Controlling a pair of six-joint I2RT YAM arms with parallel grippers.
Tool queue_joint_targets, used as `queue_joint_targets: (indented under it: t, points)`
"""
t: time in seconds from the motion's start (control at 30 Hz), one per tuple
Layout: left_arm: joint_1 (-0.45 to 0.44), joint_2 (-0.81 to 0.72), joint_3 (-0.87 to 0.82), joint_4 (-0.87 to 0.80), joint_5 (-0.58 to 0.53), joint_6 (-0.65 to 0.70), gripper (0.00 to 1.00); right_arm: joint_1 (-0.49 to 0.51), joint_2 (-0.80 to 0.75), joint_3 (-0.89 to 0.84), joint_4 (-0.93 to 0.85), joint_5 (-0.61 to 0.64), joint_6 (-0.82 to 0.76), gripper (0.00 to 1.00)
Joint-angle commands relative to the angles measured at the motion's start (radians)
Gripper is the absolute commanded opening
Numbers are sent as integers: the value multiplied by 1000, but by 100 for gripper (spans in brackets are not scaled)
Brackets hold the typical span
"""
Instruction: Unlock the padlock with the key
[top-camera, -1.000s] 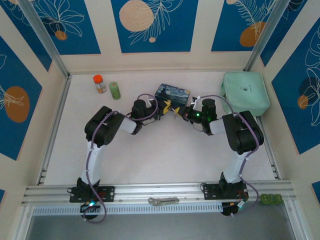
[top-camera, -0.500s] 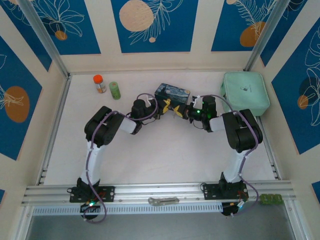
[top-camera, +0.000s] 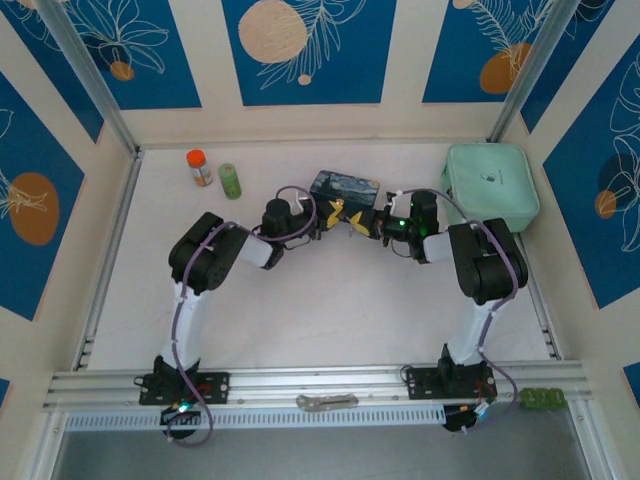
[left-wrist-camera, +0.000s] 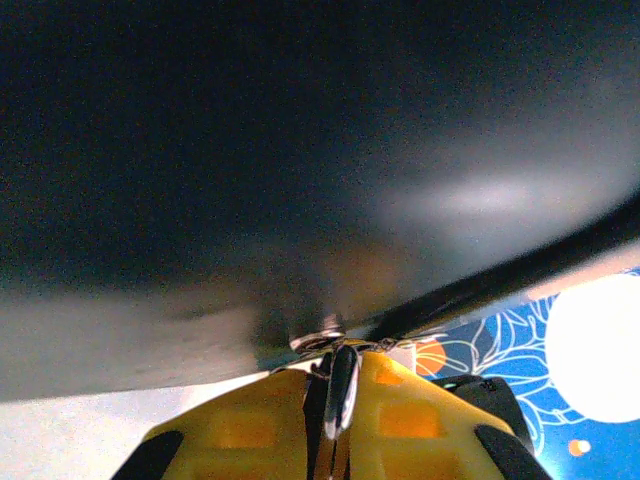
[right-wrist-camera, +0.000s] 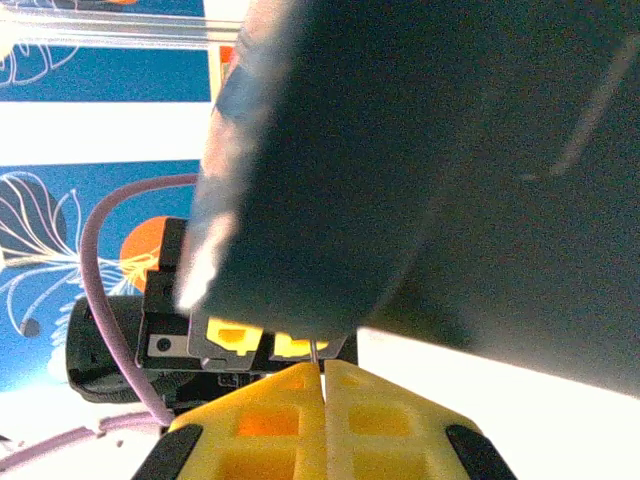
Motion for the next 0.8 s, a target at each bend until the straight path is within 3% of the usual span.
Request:
queue_joint_targets:
  t: [0.0, 0.3, 0.37, 0.53, 0.77]
  points:
    - [-84, -79, -5, 147, 294, -29, 0, 37, -65, 2, -16, 133, -203, 0]
    - [-72, -88, -5, 76, 302, 8, 0, 38, -105, -17, -24, 160, -299, 0]
    - [-74, -92, 0, 44, 314, 37, 0, 45, -87, 5, -27, 142, -259, 0]
    - [-77, -103, -16, -7, 325, 105, 0, 86, -62, 74, -183, 236, -148, 0]
    - [-97, -64, -36, 95, 308, 54, 0, 97, -8, 99, -127, 278, -35, 0]
